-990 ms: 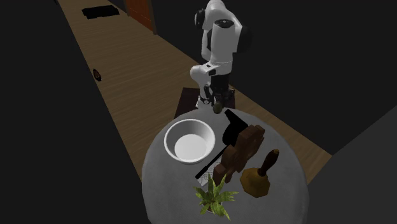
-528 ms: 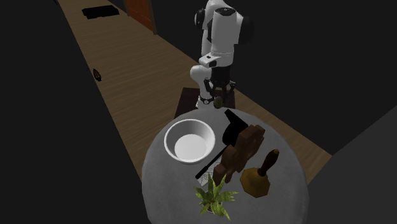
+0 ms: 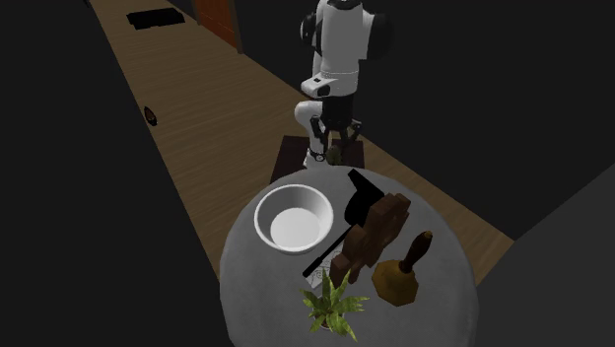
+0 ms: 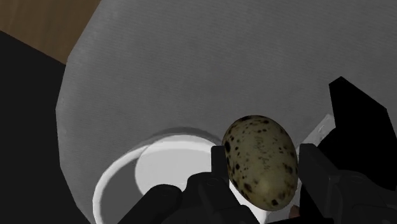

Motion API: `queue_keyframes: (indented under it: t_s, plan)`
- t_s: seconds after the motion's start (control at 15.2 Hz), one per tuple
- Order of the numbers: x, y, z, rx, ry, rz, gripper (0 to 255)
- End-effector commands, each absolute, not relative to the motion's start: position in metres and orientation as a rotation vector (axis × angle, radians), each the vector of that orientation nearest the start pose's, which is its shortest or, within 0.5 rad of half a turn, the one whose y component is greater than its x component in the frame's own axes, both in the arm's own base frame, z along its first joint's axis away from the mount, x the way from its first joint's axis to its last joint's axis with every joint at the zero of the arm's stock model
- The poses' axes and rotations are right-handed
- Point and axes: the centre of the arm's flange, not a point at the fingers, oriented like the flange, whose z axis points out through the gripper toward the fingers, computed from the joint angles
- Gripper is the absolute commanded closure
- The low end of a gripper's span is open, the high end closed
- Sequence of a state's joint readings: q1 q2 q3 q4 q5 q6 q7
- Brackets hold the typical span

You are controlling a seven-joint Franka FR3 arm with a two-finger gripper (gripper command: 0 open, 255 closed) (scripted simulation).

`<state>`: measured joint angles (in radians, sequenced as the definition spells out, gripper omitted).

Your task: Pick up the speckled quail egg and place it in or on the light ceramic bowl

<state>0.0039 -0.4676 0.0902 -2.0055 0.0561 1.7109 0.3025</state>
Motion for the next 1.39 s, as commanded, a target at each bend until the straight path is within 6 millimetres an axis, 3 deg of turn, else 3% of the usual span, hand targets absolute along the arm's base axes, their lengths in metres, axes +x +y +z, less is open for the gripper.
queue_keyframes:
  t_s: [0.0, 0.73, 1.32]
  plan:
    - [0.438, 0.039, 0.660, -3.065, 0.335, -0.255, 255]
    - [0.559, -0.044, 0.674, -3.065, 0.335, -0.255, 255]
    - [0.559, -0.044, 0.626, -3.065, 0.335, -0.255, 255]
